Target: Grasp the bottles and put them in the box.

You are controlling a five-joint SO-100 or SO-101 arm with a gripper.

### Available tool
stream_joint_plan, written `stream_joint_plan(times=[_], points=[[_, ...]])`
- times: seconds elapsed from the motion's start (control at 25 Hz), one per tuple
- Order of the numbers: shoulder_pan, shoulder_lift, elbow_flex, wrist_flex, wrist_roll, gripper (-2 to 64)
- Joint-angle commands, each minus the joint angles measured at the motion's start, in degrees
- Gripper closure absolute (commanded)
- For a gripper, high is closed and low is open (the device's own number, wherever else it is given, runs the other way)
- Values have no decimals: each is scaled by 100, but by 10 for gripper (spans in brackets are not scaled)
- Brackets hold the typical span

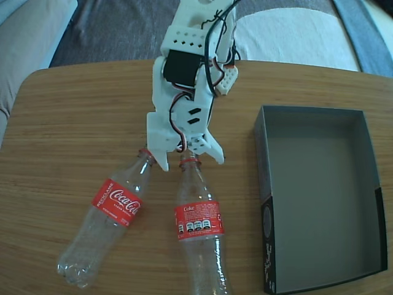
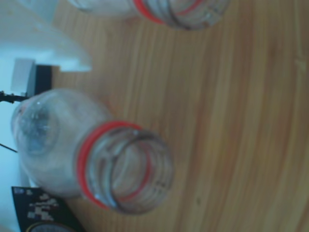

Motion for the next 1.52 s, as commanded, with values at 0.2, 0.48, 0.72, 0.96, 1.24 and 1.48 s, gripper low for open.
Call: stream_joint_plan(times=[0.2, 0.48, 0.72, 0.96, 1.24, 1.48], points=[[-114, 114, 220, -536, -53, 101], [-114, 114, 519, -747, -62, 102], [-105, 105, 677, -756, -26, 102], [-97, 105, 949, -1257, 0, 102], [-70, 105, 923, -1318, 9, 102], [-97, 97, 958, -1327, 18, 102]])
